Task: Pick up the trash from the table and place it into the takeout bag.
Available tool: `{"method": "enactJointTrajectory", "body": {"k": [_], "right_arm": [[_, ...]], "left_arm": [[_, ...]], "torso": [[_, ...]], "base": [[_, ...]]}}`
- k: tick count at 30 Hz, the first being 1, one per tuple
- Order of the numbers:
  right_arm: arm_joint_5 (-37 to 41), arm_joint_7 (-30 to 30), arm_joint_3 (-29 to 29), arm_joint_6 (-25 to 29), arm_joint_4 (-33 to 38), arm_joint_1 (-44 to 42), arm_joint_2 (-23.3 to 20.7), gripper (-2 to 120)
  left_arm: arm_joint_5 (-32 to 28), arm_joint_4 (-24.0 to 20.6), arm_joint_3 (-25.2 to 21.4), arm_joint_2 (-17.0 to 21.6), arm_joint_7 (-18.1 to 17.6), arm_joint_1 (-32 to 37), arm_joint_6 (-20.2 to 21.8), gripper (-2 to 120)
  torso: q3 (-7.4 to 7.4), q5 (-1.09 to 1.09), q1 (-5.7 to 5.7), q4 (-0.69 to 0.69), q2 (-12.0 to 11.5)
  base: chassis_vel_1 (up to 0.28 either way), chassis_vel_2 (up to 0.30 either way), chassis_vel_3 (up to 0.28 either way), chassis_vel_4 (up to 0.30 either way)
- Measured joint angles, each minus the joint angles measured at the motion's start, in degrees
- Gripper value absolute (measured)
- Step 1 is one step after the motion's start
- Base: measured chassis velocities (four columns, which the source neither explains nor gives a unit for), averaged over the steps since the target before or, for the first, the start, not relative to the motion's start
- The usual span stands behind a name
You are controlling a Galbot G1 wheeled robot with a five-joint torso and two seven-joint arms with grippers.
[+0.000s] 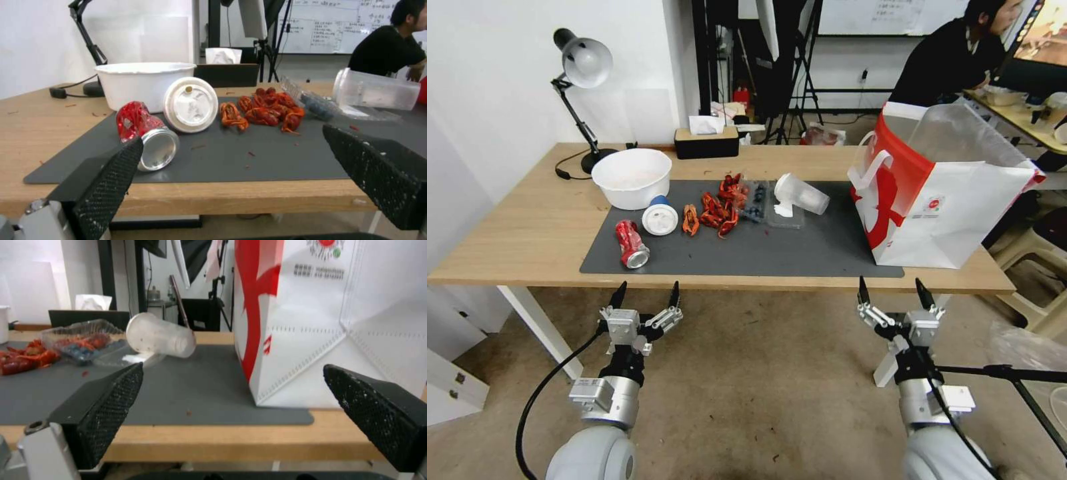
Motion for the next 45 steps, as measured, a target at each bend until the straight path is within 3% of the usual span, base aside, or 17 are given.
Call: {"method": "enactJointTrajectory", "body": {"k": [21,34,45], "right_arm": [[0.47,-0.39,-2.03,-1.03,0.08,3.12,0.67,100],[6.57,-0.01,-5.43,-8.78,0.07,14.78,-2.21,100],[14.8,2.22,-13.26,-15.78,-7.14,33.33,-4.49,100]], "left_arm": [[0.03,0.19,-0.03,0.08,-0.01,0.12,-0.5,100],[0.04,0.13,-0.09,0.04,-0.01,0.17,-0.62,100],[0.21,-0.3,-0.21,-0.15,0.01,0.42,-0.65,100]], "torso": [[0.0,0.01,0.01,0.0,0.0],[0.01,0.0,0.01,0.0,0.0],[0.01,0.0,0.02,0.01,0.0]], "base": [[0.0,0.0,0.0,0.0],[0.0,0.0,0.0,0.0],[0.0,0.0,0.0,0.0]]}}
